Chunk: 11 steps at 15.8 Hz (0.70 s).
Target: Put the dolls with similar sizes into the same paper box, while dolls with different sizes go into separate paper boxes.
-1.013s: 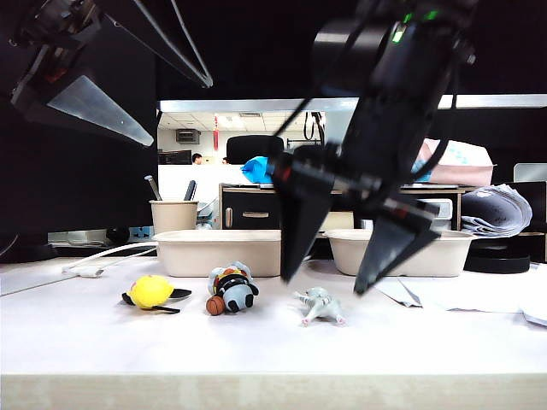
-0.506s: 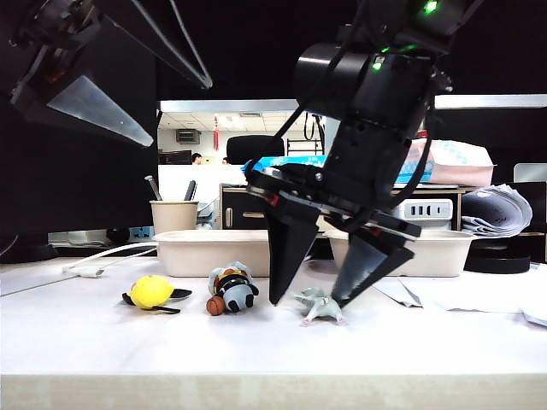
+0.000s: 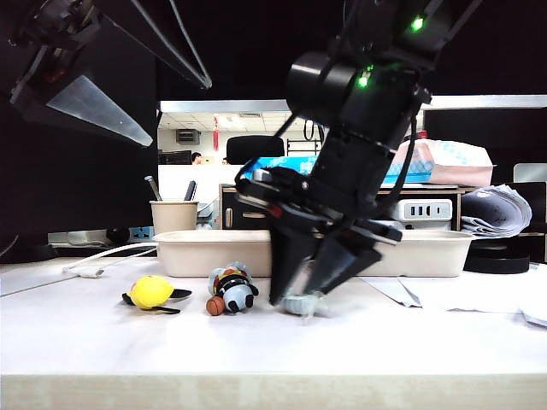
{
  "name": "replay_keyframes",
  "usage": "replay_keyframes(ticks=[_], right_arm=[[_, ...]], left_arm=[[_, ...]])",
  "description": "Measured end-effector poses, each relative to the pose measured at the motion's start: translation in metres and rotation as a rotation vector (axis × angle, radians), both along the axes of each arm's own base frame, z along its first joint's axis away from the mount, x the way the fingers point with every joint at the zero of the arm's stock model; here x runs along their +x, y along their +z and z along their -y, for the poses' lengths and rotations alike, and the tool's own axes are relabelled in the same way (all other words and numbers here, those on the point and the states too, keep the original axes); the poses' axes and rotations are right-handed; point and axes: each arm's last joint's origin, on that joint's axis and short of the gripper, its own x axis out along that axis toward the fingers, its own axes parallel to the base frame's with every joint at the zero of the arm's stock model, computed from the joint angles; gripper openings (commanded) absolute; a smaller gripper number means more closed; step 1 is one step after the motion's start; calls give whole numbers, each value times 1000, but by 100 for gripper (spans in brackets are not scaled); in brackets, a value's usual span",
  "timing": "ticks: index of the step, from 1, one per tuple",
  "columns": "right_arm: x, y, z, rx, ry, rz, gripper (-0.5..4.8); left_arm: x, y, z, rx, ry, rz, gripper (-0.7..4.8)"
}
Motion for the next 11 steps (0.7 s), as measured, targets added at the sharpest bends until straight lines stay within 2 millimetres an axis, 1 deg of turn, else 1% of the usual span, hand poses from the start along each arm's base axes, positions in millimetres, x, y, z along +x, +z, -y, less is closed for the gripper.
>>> replay_keyframes(ticks=[1, 2, 3, 4, 8, 11], right_arm=[[0, 0, 0, -3, 16, 4, 139], [0, 0, 0, -16, 25, 12, 98], [0, 0, 0, -29, 33, 20, 70], [0, 0, 1, -34, 40, 22, 66], [0, 3, 3, -59, 50, 16, -3], [3, 13, 8, -119, 47, 21, -1]], left_arm=[[0, -1, 0, 8, 2, 0, 479], [0, -1, -1, 15, 2, -3, 479], [0, -1, -1, 17, 3, -1, 479], [0, -1, -1, 18, 4, 0, 479], [0, -1, -1, 19, 4, 1, 479], [0, -1, -1, 21, 8, 3, 479]])
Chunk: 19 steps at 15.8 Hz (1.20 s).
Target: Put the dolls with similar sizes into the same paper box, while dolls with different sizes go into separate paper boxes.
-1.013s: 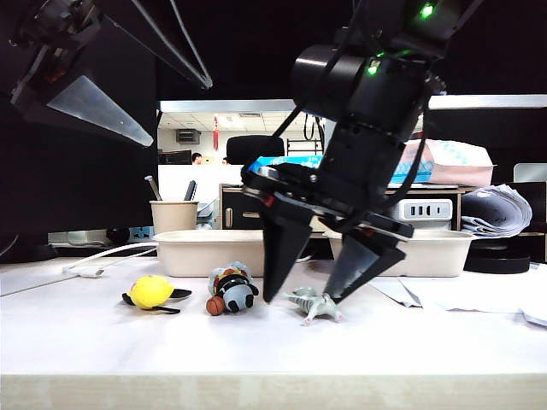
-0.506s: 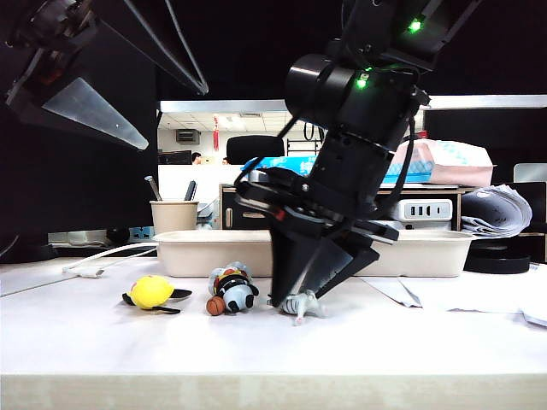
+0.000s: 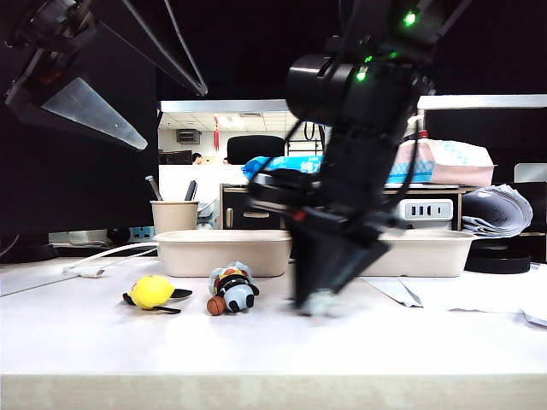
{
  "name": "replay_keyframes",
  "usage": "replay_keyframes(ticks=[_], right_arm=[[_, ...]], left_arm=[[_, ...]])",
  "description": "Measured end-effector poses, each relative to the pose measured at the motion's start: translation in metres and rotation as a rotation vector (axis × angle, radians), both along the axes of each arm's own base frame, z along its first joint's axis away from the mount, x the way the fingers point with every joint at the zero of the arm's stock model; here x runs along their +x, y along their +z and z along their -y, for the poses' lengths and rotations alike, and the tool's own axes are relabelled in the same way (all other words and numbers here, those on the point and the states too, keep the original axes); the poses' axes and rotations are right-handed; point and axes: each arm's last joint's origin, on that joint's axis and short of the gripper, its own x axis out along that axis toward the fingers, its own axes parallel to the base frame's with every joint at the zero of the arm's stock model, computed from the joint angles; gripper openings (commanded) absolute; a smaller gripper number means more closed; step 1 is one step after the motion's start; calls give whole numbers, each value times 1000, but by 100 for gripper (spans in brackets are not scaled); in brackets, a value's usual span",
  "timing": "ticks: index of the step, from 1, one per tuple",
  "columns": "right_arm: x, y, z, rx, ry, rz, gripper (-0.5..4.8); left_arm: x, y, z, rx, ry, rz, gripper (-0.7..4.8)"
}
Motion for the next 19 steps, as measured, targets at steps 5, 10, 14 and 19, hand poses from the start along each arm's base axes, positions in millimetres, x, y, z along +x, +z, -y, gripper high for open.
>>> replay_keyframes(ticks=[5, 10, 14, 19], right_arm=[[27, 65, 12, -42, -29, 144, -1], [54, 126, 31, -35, -80, 304, -1], [78, 137, 71, -69, -180, 378, -1], [110, 112, 109, -113, -277, 350, -1]], left_arm=[[0, 0, 0, 15, 5, 14, 479], [1, 0, -1, 33, 14, 32, 479], [1, 0, -1, 40, 6, 41, 479], [1, -1, -1, 67, 21, 64, 479]])
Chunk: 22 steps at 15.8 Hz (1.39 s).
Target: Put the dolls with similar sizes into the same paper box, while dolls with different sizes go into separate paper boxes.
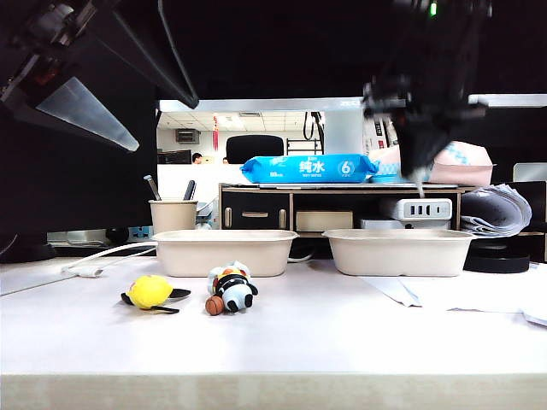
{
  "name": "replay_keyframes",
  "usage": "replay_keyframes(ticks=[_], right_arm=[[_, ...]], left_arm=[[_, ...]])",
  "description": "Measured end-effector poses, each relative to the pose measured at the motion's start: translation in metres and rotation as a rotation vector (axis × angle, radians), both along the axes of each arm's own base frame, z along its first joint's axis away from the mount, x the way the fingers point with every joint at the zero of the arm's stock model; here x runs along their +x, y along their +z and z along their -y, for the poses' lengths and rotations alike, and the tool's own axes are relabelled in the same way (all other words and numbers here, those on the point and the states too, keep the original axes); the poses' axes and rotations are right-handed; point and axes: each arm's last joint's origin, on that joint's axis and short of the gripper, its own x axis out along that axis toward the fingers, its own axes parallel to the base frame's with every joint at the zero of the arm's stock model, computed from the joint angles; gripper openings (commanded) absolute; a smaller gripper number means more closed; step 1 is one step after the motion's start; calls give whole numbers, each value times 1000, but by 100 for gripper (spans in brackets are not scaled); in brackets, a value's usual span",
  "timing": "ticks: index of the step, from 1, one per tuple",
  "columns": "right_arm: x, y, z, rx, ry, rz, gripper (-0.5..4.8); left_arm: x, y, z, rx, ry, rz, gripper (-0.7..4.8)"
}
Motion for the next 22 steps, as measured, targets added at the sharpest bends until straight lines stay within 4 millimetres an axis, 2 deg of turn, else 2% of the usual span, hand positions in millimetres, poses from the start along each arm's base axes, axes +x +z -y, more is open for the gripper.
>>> replay_keyframes(ticks=[4, 6, 7, 8, 9, 11, 12, 15, 16, 17, 18, 20, 22], right_arm=[[9, -28, 1, -24, -1, -97, -1], [10, -31, 0, -26, 0, -106, 0], [10, -31, 0, -26, 0, -104, 40], [10, -31, 0, -28, 3, -104, 164], [10, -31, 0, -29, 6, -104, 263], [10, -31, 0, -29, 6, -105, 292], [9, -31, 0, -24, 13, -115, 336], [3, -27, 1, -8, 25, -147, 336], [-5, -14, 2, 12, 30, -137, 335], [-28, 27, 8, 52, 34, -53, 333], [-41, 46, 11, 68, 33, -5, 333], [-104, 112, 28, 133, 41, 144, 333], [-157, 152, 41, 219, 56, 252, 333]], left_arm=[[0, 0, 0, 6, 5, 5, 479], [0, 0, 0, 8, 7, 6, 479], [0, 0, 0, 9, 9, 8, 479], [0, 0, 0, 10, 10, 7, 479], [0, 0, 0, 10, 10, 8, 479], [0, 0, 0, 12, 13, 9, 479], [1, 0, 0, 15, 17, 11, 479], [1, 0, -1, 16, 20, 12, 479], [1, 0, -1, 21, 26, 15, 479], [1, 0, -1, 38, 49, 25, 479], [2, -1, -2, 46, 60, 30, 479], [6, -4, -1, 73, 91, 32, 479], [15, -11, 4, 73, 98, 30, 479]])
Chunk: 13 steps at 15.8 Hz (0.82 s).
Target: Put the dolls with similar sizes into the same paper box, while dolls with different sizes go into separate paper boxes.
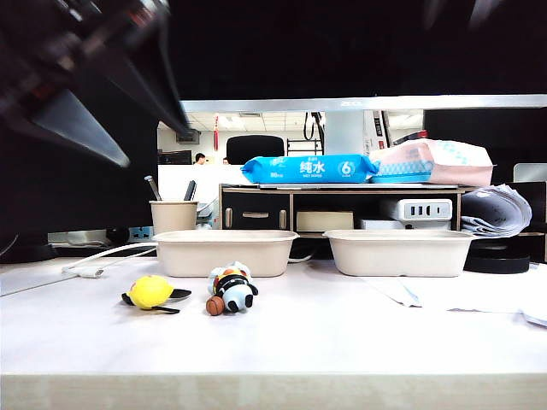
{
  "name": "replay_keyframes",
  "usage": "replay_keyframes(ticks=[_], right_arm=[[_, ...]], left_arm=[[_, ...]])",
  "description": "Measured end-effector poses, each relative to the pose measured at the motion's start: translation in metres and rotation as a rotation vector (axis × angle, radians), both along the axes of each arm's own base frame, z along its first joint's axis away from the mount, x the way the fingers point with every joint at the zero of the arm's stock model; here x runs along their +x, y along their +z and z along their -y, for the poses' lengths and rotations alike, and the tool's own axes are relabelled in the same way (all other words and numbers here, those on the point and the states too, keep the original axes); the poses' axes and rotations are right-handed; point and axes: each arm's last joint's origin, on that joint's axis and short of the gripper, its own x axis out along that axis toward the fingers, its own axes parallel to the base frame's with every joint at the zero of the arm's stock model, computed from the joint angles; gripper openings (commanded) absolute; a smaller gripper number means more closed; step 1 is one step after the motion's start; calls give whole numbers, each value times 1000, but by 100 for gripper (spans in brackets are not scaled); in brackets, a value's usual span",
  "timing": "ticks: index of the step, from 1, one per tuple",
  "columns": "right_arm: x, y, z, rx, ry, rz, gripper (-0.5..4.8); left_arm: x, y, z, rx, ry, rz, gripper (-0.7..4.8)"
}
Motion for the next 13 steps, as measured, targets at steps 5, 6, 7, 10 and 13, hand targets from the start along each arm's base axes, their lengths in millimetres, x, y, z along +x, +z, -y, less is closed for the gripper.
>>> replay_keyframes(ticks=[5, 6, 7, 10, 13], right_arm=[[-31, 6, 1, 135, 125, -46, 313], [-20, -10, -9, 143, 155, -94, 313], [-9, -36, -23, 137, 184, -164, 313], [14, -112, -63, 126, 268, -334, 313], [29, -161, -102, 131, 345, -444, 313]], left_arm=[[24, -34, 15, -28, 95, -144, 479], [27, -39, 17, -26, 118, -166, 479], [29, -42, 17, -10, 147, -171, 479], [31, -45, 18, -3, 169, -165, 479], [27, -49, 15, -7, 225, -250, 479]])
